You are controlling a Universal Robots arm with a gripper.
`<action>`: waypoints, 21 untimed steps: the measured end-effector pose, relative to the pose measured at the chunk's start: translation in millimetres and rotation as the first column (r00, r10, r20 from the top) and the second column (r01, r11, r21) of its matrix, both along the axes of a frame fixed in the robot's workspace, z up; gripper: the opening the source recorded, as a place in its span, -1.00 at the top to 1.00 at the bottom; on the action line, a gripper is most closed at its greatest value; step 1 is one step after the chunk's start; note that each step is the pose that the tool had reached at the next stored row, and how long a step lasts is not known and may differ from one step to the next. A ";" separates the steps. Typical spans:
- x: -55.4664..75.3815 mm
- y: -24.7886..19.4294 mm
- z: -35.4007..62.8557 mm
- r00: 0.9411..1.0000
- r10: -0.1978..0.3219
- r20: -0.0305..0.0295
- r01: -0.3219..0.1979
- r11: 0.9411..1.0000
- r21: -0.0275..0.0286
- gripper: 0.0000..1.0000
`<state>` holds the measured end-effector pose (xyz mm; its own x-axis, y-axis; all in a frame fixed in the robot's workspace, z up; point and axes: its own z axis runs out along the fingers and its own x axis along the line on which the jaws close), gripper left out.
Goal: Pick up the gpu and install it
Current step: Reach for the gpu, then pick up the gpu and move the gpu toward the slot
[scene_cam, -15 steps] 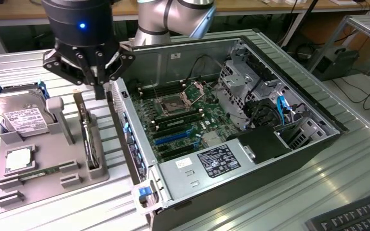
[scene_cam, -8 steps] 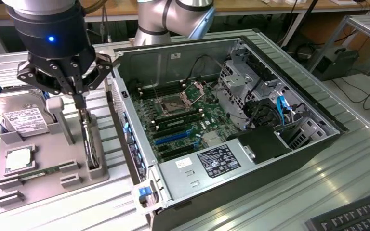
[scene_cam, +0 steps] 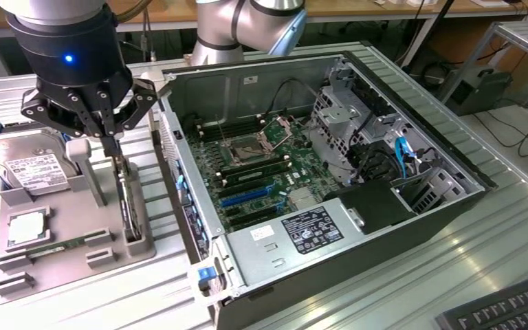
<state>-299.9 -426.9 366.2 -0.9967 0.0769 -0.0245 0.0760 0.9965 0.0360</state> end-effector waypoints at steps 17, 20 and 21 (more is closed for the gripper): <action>-1.4 0.2 -2.9 1.000 -0.004 0.000 0.004 1.000 0.000 0.28; -4.8 0.4 -8.4 1.000 -0.003 0.000 0.003 1.000 0.000 0.28; -5.6 0.3 -11.7 1.000 -0.003 0.000 0.003 1.000 0.000 0.28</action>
